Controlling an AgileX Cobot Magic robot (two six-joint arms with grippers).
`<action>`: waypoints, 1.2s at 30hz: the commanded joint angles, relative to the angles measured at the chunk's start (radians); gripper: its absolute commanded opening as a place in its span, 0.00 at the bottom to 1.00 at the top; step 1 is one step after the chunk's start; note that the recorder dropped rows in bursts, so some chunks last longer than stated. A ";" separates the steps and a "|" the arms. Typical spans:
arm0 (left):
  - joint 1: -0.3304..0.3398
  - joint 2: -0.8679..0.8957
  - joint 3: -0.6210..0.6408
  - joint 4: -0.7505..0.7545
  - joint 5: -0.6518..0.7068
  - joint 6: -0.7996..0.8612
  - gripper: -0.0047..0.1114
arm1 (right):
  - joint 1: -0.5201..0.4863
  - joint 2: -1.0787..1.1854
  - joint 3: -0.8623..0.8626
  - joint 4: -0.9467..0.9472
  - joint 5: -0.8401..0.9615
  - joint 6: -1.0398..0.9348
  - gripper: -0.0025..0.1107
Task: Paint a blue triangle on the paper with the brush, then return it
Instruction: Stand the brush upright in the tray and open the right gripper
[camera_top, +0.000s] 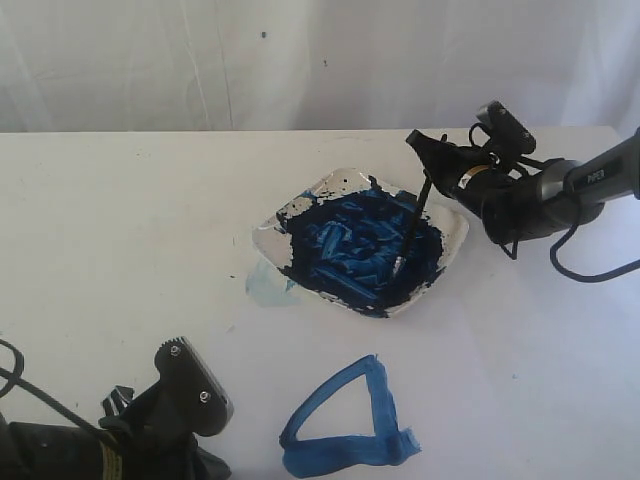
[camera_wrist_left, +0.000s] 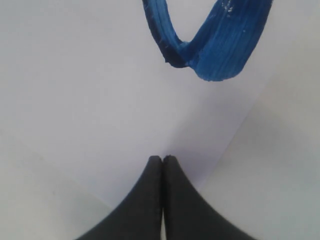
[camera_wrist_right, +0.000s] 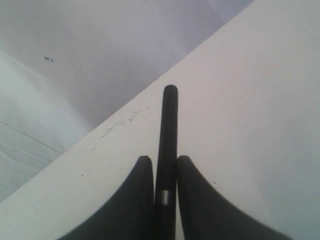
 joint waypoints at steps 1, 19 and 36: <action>0.003 0.005 0.007 -0.007 0.033 -0.001 0.04 | 0.000 -0.002 -0.002 -0.011 0.005 -0.052 0.16; 0.003 0.005 0.007 -0.007 0.033 -0.001 0.04 | 0.000 0.035 -0.015 0.138 -0.073 -0.070 0.16; 0.003 0.005 0.007 -0.007 0.033 -0.001 0.04 | 0.000 0.035 -0.069 0.132 -0.015 -0.079 0.24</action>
